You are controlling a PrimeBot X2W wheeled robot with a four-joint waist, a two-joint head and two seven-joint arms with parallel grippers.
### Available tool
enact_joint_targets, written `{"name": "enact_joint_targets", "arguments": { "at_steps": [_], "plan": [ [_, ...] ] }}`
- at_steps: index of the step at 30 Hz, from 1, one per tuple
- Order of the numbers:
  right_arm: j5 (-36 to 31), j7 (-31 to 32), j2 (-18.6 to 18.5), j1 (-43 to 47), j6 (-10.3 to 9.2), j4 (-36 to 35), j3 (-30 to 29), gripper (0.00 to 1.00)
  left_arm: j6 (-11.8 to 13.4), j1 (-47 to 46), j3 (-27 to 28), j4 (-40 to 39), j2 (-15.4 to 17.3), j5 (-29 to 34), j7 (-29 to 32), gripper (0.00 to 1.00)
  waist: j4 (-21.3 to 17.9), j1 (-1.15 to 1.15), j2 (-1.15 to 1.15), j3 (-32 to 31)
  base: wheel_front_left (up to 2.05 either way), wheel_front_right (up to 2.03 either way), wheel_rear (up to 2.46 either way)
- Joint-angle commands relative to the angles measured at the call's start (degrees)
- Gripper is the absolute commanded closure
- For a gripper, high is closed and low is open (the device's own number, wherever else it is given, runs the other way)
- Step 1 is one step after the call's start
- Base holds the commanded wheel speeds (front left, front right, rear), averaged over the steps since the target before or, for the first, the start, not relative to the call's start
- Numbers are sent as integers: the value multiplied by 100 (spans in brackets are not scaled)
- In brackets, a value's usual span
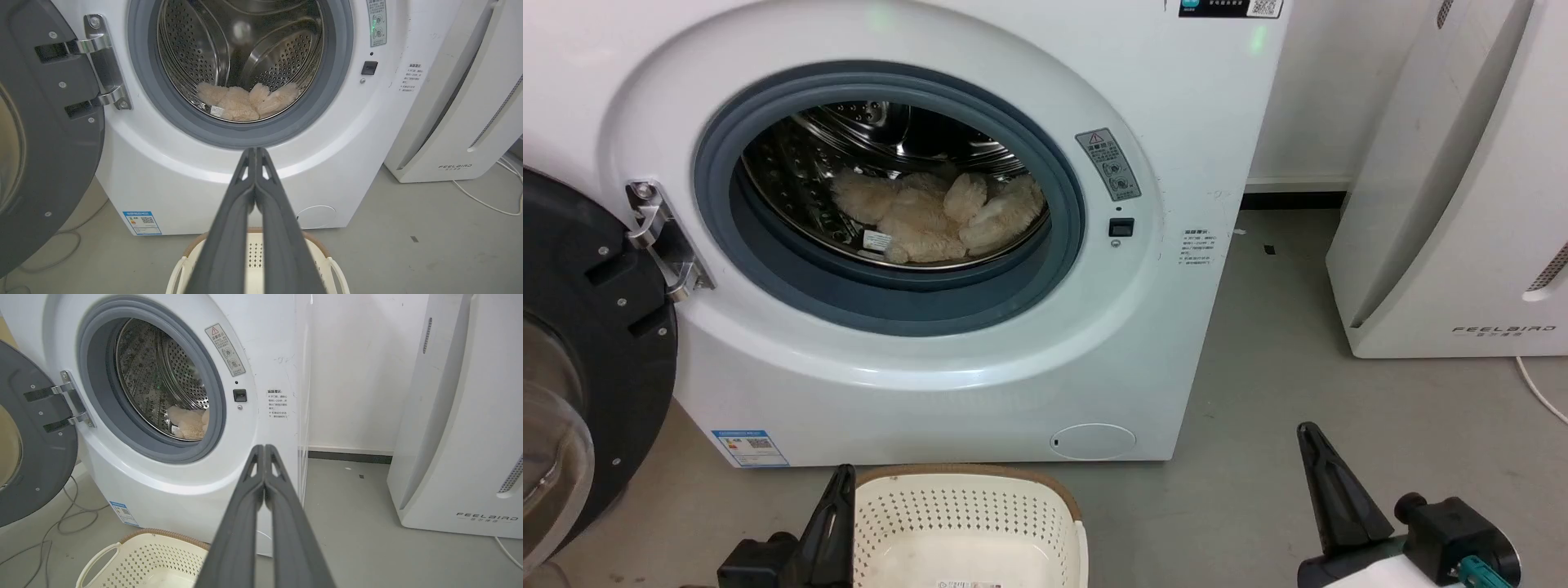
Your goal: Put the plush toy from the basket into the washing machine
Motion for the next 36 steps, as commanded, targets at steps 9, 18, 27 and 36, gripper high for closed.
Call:
{"name": "enact_joint_targets", "arguments": {
  "at_steps": [9, 18, 27, 36],
  "plan": [
    [-107, 128, 1, -52, -1, -59, -55, 100, -110, -102, 154, -31, -127, 210, 127, 100, 5, 0, 0, -2, 0, 0, 0],
    [-162, 234, 1, -75, -1, -85, -94, 100, -181, -147, 267, -46, -224, 356, 233, 100, 9, 0, 0, -5, 0, 0, 0],
    [-229, 363, 1, -103, -2, -117, -141, 100, -268, -202, 405, -64, -343, 534, 361, 100, 14, 0, 0, -7, 0, 0, 0],
    [-284, 469, 1, -126, -2, -143, -179, 100, -339, -246, 518, -79, -440, 680, 466, 100, 18, 0, 0, -10, 0, 0, 0]
  ]
}}
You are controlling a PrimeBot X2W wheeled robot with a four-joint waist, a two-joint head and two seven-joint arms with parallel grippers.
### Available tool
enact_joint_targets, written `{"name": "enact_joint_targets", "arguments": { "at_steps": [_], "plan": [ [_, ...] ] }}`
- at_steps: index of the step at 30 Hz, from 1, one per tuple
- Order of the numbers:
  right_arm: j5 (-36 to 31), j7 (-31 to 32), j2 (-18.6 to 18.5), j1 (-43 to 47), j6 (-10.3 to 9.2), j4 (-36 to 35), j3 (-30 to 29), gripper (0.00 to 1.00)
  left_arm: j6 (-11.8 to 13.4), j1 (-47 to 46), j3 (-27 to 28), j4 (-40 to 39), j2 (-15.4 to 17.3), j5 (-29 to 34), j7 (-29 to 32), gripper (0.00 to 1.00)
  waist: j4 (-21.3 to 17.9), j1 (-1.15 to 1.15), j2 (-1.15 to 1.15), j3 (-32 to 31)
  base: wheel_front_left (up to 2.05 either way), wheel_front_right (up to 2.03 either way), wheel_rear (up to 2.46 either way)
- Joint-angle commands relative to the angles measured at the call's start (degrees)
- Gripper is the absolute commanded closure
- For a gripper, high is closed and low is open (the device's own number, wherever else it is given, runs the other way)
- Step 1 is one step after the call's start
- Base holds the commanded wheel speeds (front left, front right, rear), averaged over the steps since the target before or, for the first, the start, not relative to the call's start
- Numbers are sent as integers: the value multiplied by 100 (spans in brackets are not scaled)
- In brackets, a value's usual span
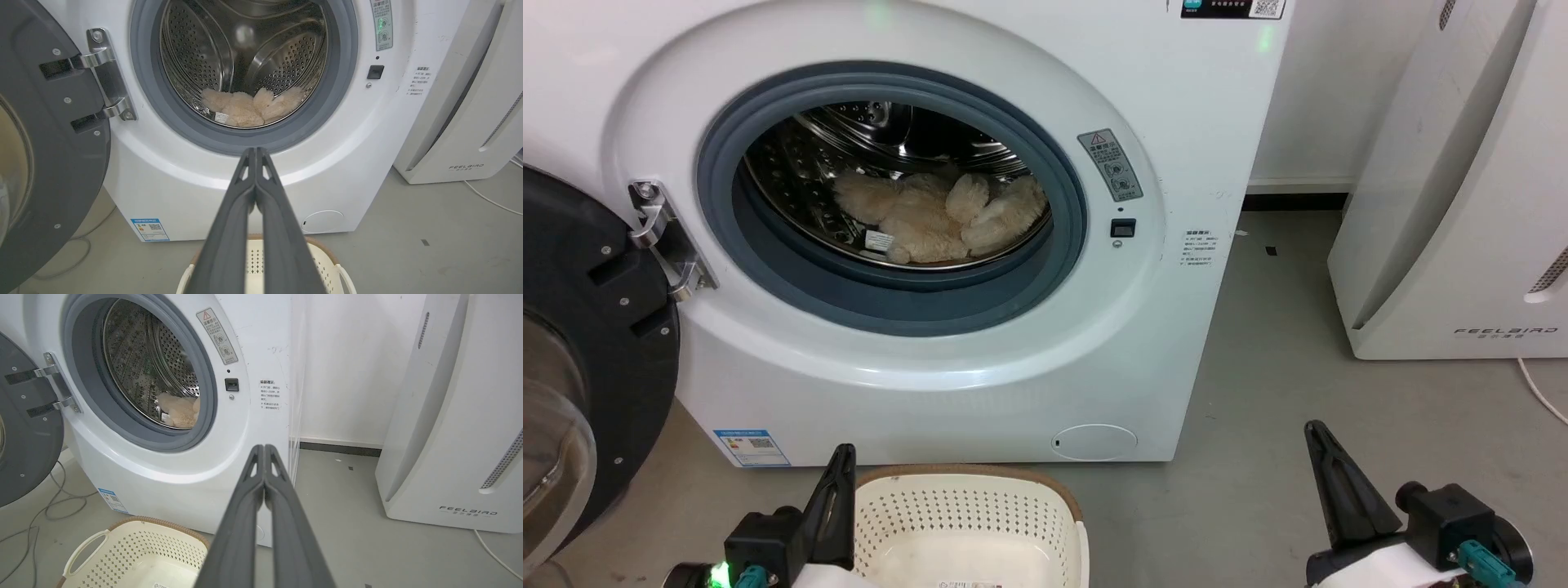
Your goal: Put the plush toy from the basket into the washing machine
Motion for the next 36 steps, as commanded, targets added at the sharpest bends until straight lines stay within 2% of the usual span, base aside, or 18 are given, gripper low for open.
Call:
{"name": "enact_joint_targets", "arguments": {
  "at_steps": [1, 36],
  "plan": [
    [-58, 54, 1, -98, -2, -52, -28, 100, -52, -100, 72, -28, -55, 88, 52, 100, 1, 0, 0, 0, 0, 0, 0],
    [-265, 455, 2, -184, -4, -151, -174, 100, -321, -269, 499, -83, -423, 639, 450, 100, 17, 0, 0, -9, 0, 0, 0]
  ]
}}
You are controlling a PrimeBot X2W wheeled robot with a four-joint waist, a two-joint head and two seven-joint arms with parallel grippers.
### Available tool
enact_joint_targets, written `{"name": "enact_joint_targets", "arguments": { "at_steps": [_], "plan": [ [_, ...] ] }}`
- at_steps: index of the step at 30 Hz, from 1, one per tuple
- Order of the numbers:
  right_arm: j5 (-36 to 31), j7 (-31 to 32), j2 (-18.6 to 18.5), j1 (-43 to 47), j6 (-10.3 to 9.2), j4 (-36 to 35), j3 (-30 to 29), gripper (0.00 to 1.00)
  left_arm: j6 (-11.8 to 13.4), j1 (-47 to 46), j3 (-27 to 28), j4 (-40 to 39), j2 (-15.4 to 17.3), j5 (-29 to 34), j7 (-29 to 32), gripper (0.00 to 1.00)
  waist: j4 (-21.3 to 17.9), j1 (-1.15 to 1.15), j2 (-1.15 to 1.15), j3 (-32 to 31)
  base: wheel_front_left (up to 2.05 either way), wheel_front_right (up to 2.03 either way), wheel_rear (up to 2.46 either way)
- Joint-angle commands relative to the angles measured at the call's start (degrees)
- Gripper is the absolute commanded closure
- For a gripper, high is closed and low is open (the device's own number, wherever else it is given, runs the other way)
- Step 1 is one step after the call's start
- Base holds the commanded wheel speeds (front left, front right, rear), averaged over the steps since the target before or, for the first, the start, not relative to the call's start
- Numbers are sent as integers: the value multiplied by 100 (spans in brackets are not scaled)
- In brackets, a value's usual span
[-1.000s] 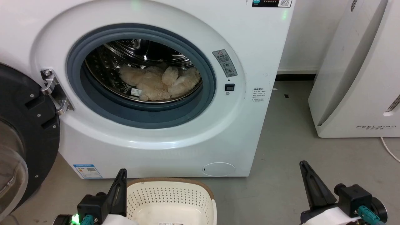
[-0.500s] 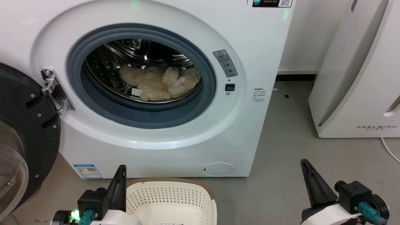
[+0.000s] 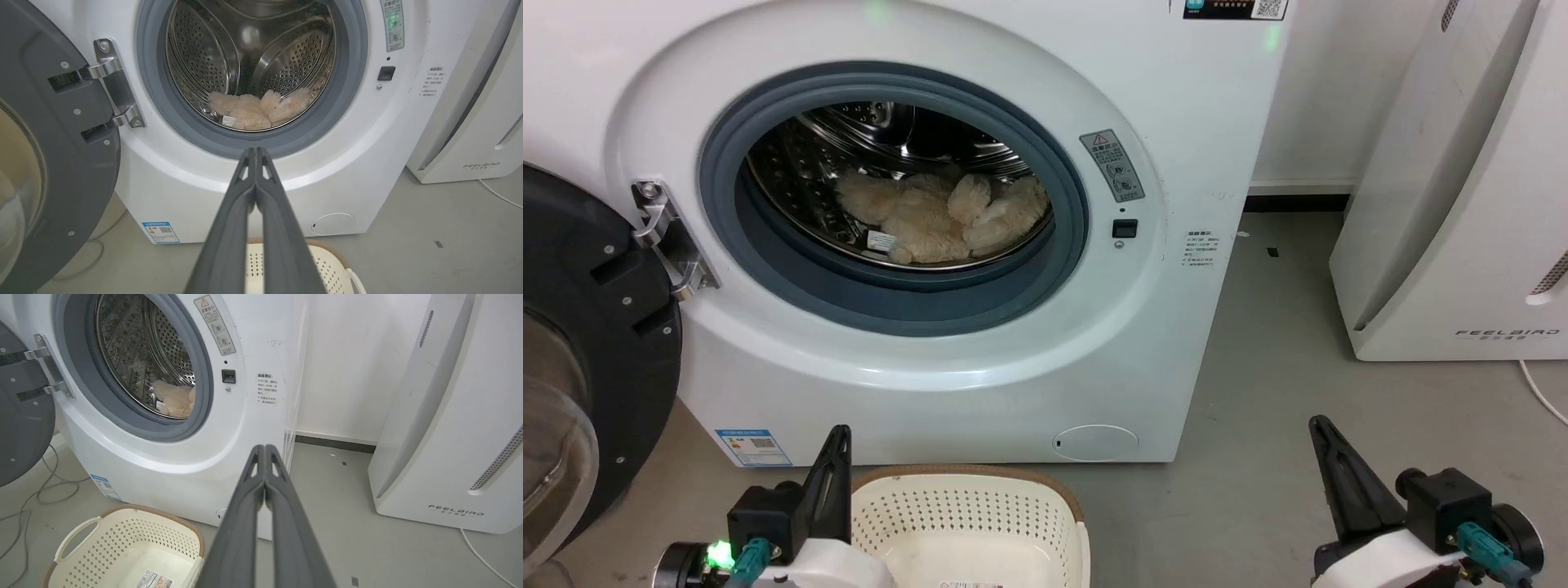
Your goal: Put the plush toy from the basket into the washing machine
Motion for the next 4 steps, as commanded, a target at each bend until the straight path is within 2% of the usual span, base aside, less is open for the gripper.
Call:
{"name": "enact_joint_targets", "arguments": {
  "at_steps": [1, 4],
  "plan": [
    [-49, 39, 2, -107, -4, -37, -29, 100, -36, -114, 49, -36, -52, 70, 29, 100, 1, 0, 0, 0, 0, 0, 0],
    [-68, 74, 2, -115, -4, -46, -42, 100, -59, -129, 87, -41, -85, 118, 64, 100, 2, 0, 0, -1, 0, 0, 0]
  ]
}}
